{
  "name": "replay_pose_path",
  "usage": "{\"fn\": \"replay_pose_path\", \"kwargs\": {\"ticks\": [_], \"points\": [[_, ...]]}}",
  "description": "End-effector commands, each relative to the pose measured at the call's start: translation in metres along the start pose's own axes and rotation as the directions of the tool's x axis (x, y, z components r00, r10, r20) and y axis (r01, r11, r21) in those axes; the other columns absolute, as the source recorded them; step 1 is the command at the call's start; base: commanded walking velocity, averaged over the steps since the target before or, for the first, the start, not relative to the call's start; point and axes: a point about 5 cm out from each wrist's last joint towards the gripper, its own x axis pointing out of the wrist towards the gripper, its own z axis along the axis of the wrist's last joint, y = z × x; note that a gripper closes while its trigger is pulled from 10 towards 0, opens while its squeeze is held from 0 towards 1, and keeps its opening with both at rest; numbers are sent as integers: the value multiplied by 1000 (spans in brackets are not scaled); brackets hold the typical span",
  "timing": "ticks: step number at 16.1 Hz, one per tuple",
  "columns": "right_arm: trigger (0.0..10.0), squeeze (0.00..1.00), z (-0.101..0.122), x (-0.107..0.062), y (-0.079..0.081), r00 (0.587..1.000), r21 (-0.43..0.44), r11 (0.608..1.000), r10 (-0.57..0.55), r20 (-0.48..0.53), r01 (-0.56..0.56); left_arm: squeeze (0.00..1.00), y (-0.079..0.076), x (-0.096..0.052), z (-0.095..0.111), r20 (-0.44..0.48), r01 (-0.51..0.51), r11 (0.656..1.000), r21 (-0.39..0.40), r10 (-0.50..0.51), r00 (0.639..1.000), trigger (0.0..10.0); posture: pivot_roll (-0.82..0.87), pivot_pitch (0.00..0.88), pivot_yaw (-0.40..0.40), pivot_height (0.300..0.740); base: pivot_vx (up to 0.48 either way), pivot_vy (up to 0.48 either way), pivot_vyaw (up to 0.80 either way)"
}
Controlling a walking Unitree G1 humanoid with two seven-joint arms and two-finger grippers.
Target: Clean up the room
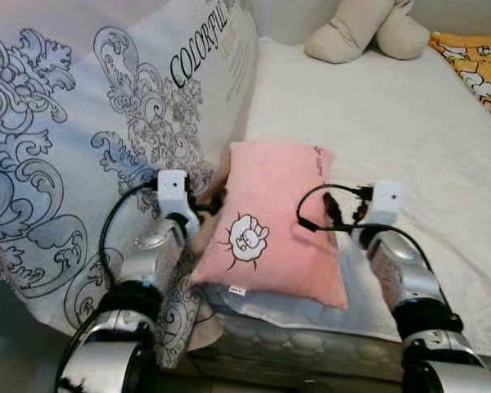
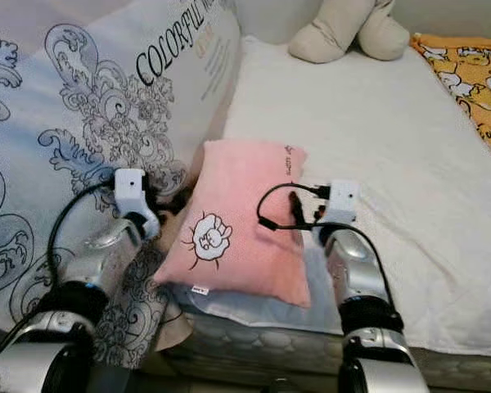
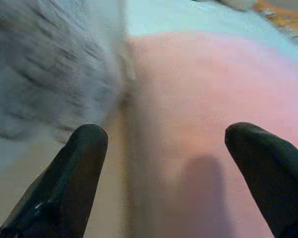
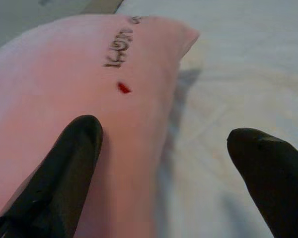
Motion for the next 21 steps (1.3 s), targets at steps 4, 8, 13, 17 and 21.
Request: {"fn": "replay_pose_path", "kwargs": {"ticks": [4, 8, 13, 17, 21], "points": [[10000, 0, -3, -2, 6, 1000, 88, 996, 6, -25, -4, 0, -1, -2, -21, -100, 41, 995, -86, -50, 994, 10000, -162, 51, 68, 740, 0, 0, 0], [10000, 0, -20, -3, 9, 992, 134, 991, 19, -127, -2, 0, -1, -3, -29, -161, 66, 996, -65, -75, 984, 10000, -158, 54, 70, 740, 0, 0, 0], [0, 0, -48, -4, 25, 957, 247, 969, 94, -275, -24, 0, -1, -6, -44, -264, 96, 994, -51, -106, 959, 0, -148, 60, 73, 740, 0, 0, 0], [0, 0, -53, -1, 38, 942, 267, 961, 153, -298, -71, 0, -18, -4, -51, -263, 181, 972, -148, -215, 940, 0, -147, 65, 80, 740, 0, 0, 0], [0, 0, -53, 3, 47, 938, 266, 959, 181, -296, -101, 0, -27, -3, -55, -247, 200, 955, -220, -253, 935, 0, -149, 60, 90, 740, 0, 0, 0]]}}
